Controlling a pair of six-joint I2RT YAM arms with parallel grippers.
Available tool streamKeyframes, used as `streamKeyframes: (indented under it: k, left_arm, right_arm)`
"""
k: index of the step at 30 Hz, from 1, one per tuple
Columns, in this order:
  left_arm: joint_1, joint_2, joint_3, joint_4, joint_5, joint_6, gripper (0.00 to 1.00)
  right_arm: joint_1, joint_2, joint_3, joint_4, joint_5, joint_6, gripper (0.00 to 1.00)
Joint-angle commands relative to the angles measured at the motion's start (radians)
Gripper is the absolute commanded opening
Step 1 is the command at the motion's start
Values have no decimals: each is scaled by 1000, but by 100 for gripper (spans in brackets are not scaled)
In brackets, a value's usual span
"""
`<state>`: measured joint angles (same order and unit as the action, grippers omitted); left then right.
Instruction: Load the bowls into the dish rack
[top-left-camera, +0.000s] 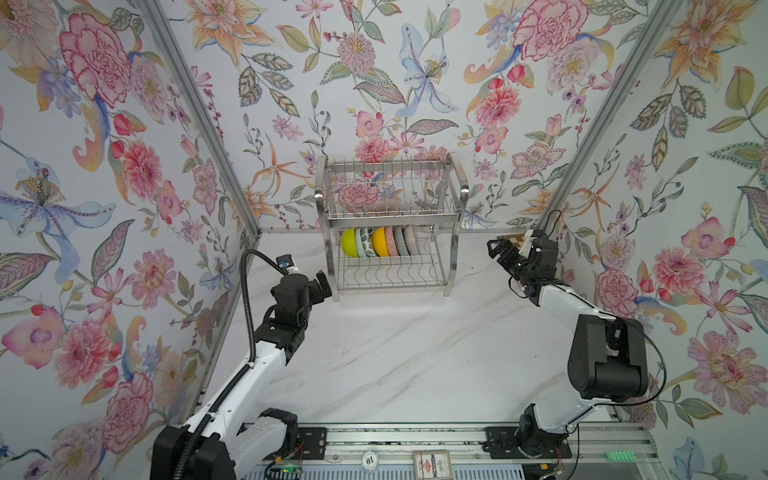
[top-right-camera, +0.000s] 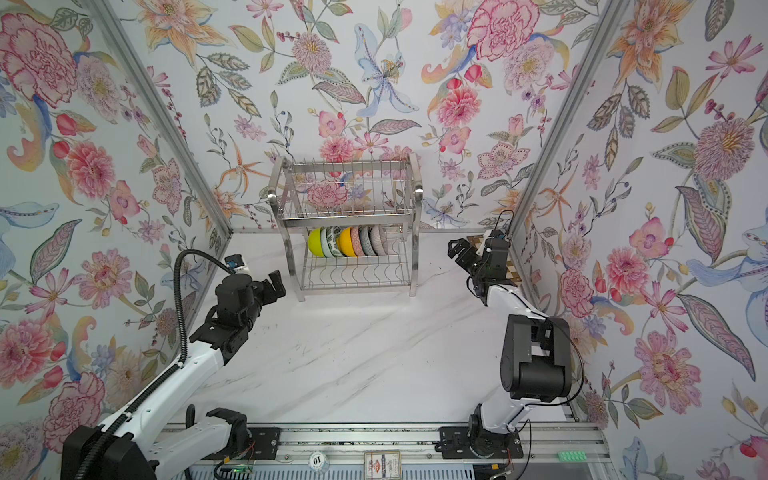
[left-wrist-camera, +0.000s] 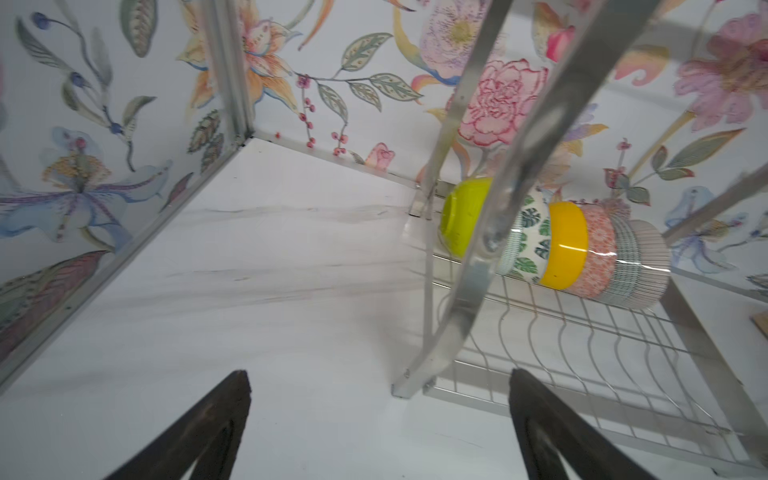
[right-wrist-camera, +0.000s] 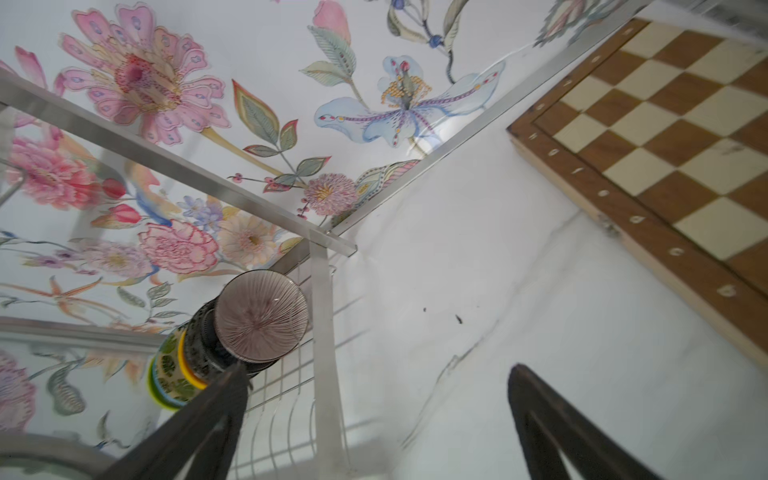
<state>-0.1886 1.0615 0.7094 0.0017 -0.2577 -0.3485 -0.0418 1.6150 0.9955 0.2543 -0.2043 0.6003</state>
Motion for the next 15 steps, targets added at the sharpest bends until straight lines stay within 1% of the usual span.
streamKeyframes:
  k: [1, 3, 4, 6, 7, 9, 11, 13, 15]
  left_arm:
    - [119, 24, 11, -68, -83, 44, 99]
    - [205, 42, 1, -38, -76, 26, 99]
    - [234, 52, -2, -32, -89, 10, 99]
    - [270, 88, 1, -18, -155, -23, 99]
    - [278, 106, -2, 4, -190, -21, 99]
    - [279, 152, -18, 87, -282, 30, 99]
    - [279, 201, -28, 149, -355, 76, 99]
    - [279, 244, -33, 193, -396, 106, 99]
    - [279, 286, -46, 241, -407, 120, 99]
  right_arm:
    - [45, -69, -63, -81, 244, -186, 99]
    - [73, -100, -116, -66, 352, -271, 98]
    - [85, -111, -139, -52, 399, -298, 98]
    - [106, -128, -198, 9, 476, -369, 99]
    - [115, -135, -222, 34, 513, -391, 99]
    - [130, -141, -265, 74, 591, -429, 99]
    - [135, -147, -296, 93, 614, -461, 99]
    - [143, -153, -328, 122, 634, -504, 99]
    - [162, -161, -376, 181, 677, -545, 98]
